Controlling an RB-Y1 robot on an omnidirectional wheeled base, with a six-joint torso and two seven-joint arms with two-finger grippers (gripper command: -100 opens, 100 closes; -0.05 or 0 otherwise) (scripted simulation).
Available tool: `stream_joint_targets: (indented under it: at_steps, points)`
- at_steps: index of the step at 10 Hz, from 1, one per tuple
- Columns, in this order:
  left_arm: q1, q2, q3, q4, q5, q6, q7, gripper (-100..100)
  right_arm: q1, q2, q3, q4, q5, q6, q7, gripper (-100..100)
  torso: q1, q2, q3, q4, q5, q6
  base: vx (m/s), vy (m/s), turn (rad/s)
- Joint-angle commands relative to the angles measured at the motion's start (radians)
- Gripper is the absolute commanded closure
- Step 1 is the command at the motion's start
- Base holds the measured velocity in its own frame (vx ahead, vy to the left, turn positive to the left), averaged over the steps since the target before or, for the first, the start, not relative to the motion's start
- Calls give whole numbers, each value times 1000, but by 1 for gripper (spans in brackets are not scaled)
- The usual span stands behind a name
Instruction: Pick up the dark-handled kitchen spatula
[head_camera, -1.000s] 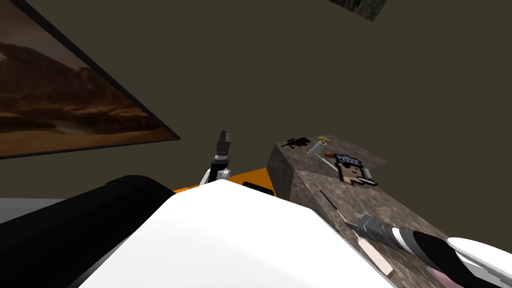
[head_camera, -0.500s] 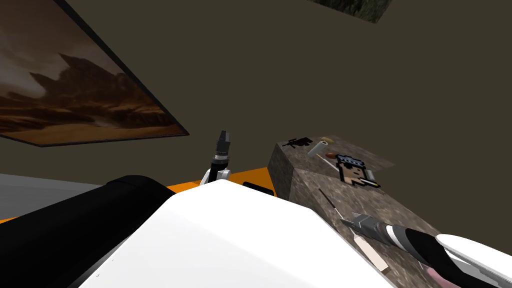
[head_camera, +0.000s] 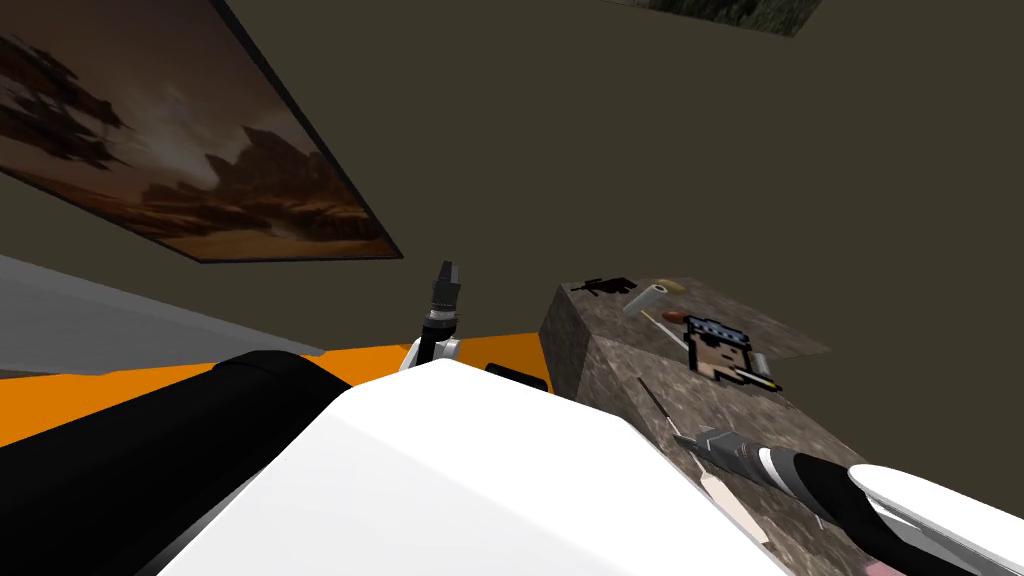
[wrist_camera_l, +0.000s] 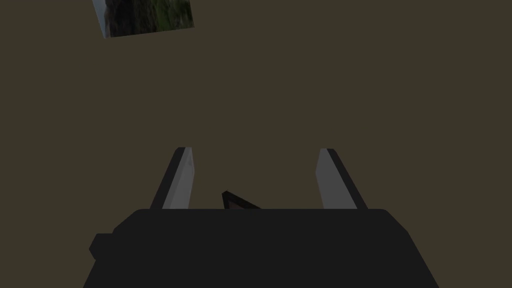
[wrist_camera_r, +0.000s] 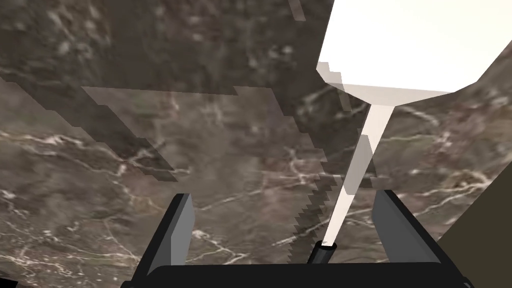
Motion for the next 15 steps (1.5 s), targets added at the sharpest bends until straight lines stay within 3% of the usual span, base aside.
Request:
stream_joint_targets:
  at_steps: [1, 3, 5, 6, 8, 10, 12, 13, 15]
  points:
    - [0, 0, 0, 0, 0, 0, 0, 0, 1, -2, 4, -16, 5, 22, -50, -100, 0, 0, 0, 0, 0, 0, -51, -28, -38]
    - [0, 0, 0, 0, 0, 0, 0, 0, 12, -22, 17, -80, 29, 90, -111, -100, 2, -1, -1, -1, 1, -2, -113, -52, 244]
    - [0, 0, 0, 0, 0, 0, 0, 0, 12, -22, 17, -80, 29, 91, -145, -100, 3, -3, -2, -1, 1, 0, -26, -11, -17]
    - [0, 0, 0, 0, 0, 0, 0, 0, 23, -41, 31, -129, 54, 141, -186, -100, 4, -6, -3, -1, 1, 0, -81, -49, 328]
    - [0, 0, 0, 0, 0, 0, 0, 0, 23, -41, 31, -143, 54, 159, -234, -100, 1, -2, -1, -1, 0, 0, -79, -51, 105]
    - [0, 0, 0, 0, 0, 0, 0, 0, 34, -61, 45, -206, 78, 227, -289, -100, 2, -2, -1, -1, 1, -1, -119, -44, 244]
    - [0, 0, 0, 0, 0, 0, 0, 0, 34, -61, 45, -206, 78, 227, -323, -100, 2, -2, -1, 0, 0, 1, -41, -10, -32]
    - [0, 0, 0, 0, 0, 0, 0, 0, 46, -80, 59, -255, 102, 275, -360, -100, 4, -5, -3, -1, 1, 1, -80, -34, 300]
    - [0, 0, 0, 0, 0, 0, 0, 0, 46, -80, 59, -269, 102, 295, -411, -100, 1, -2, -1, 0, 0, 0, -89, -33, 109]
